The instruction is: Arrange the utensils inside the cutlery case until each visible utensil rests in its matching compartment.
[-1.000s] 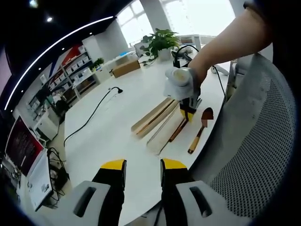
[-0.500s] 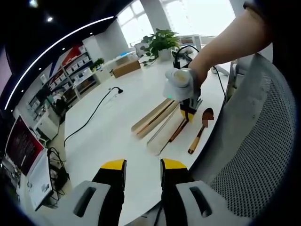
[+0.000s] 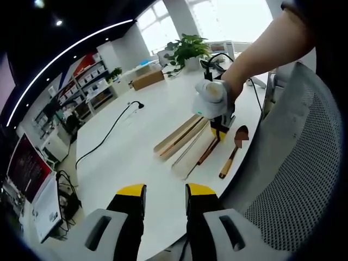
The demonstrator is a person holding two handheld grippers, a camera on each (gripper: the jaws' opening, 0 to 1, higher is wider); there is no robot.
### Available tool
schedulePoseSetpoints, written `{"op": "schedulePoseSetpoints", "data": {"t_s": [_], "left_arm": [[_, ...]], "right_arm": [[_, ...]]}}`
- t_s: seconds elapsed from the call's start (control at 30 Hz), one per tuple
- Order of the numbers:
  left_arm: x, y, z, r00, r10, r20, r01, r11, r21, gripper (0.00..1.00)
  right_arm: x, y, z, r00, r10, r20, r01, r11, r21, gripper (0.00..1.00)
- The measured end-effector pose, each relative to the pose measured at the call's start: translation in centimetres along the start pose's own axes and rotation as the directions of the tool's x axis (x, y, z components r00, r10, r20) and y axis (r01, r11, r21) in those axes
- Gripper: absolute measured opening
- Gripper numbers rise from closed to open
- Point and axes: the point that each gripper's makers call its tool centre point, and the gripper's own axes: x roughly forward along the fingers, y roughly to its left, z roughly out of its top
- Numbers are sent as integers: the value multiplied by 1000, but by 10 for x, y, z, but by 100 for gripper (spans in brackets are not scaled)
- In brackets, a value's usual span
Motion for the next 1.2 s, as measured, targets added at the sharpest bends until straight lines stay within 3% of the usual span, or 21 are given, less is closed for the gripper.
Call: {"op": "schedulePoseSetpoints", "data": {"t_s": [0.43, 0.83, 1.2], "left_arm": [[0, -1, 1, 1000, -3, 3, 3, 1000, 7, 29], [0, -1, 1, 1000, -4, 2, 4, 1000, 10, 29], [1, -1, 0, 1000, -2, -1, 2, 1000, 12, 28]], "right_arm": [[-1, 1, 0, 998, -68, 12, 68, 998, -16, 0], [-6, 5, -12, 999, -50, 6, 50, 998, -24, 0], [-11, 10, -5, 999, -24, 38, 25, 999, -35, 0]]}}
